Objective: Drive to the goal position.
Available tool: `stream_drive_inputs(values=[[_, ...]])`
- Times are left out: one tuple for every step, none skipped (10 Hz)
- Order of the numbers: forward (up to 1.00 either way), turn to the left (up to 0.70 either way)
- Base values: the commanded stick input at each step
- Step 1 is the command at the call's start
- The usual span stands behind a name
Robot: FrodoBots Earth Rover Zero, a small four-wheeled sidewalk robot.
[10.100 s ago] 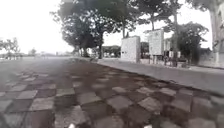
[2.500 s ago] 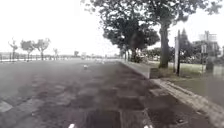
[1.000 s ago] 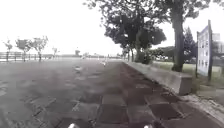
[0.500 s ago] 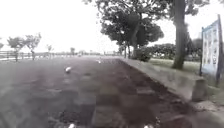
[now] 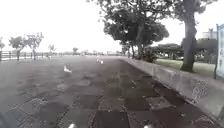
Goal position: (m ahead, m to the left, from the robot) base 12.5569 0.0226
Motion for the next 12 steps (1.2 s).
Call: stream_drive_inputs(values=[[1.0,0.0],[1.0,0.0],[1.0,0.0],[1.0,0.0],[1.0,0.0],[1.0,0.0],[1.0,0.0],[1.0,0.0],[1.0,0.0],[1.0,0.0],[1.0,0.0],[1.0,0.0]])
